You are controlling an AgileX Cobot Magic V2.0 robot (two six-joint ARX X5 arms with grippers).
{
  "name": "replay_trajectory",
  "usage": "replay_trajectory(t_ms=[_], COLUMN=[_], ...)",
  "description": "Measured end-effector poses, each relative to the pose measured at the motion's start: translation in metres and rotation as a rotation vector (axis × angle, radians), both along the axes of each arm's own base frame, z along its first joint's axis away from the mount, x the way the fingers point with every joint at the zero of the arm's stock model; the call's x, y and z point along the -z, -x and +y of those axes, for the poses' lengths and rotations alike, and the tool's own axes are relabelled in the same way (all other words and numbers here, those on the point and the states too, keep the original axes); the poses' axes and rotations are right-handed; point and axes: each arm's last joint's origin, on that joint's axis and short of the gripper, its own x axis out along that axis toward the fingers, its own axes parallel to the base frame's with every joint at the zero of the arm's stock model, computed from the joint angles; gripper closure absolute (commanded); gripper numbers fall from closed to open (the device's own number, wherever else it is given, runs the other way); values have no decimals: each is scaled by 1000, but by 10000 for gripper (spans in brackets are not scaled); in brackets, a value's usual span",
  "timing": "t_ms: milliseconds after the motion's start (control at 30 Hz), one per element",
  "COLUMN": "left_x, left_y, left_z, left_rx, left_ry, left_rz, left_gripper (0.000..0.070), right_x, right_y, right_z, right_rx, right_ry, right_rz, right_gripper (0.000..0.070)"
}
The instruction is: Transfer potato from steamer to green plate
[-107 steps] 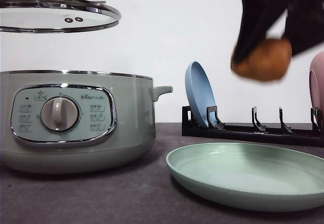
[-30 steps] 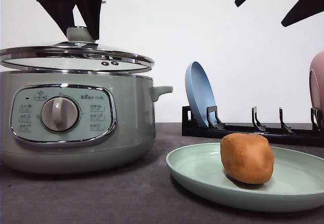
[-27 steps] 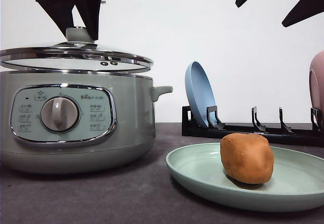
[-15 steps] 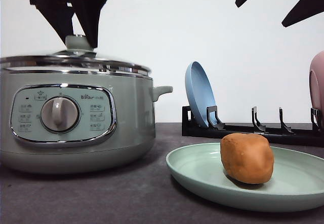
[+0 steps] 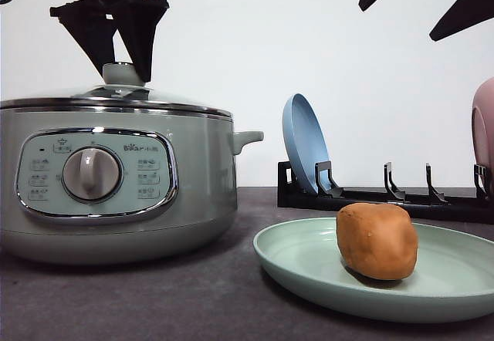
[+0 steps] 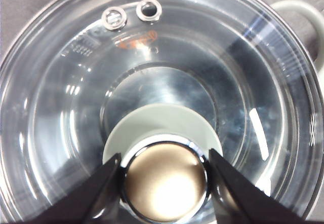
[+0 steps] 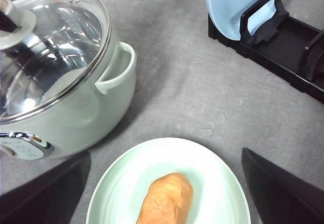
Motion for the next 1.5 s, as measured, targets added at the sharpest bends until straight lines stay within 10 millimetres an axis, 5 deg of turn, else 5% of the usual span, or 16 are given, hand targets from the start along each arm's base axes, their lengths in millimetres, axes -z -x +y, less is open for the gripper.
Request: replay_trajectory(t_ms=[167, 433, 667, 933, 1500], left_x=[1, 1, -11, -63, -110], left_y=[-1, -1, 5, 46, 120], left_z=[-1, -1, 2, 21, 35], left_rx=[0, -4, -1, -14, 163], left_ry=[-3, -4, 18, 99, 377], left_rz=[7, 12, -39, -200, -213], left_gripper=[689, 260, 251, 257, 272], right_x=[0, 0, 0, 0, 10], right_y=[0, 0, 0, 0, 11], right_z=[0, 0, 0, 1, 2], right_rx=[0, -1, -6, -29, -231], right_ry=[0, 0, 3, -5, -37], right_rz=[0, 0, -2, 4, 185], right_gripper=[98, 98, 98, 98, 98])
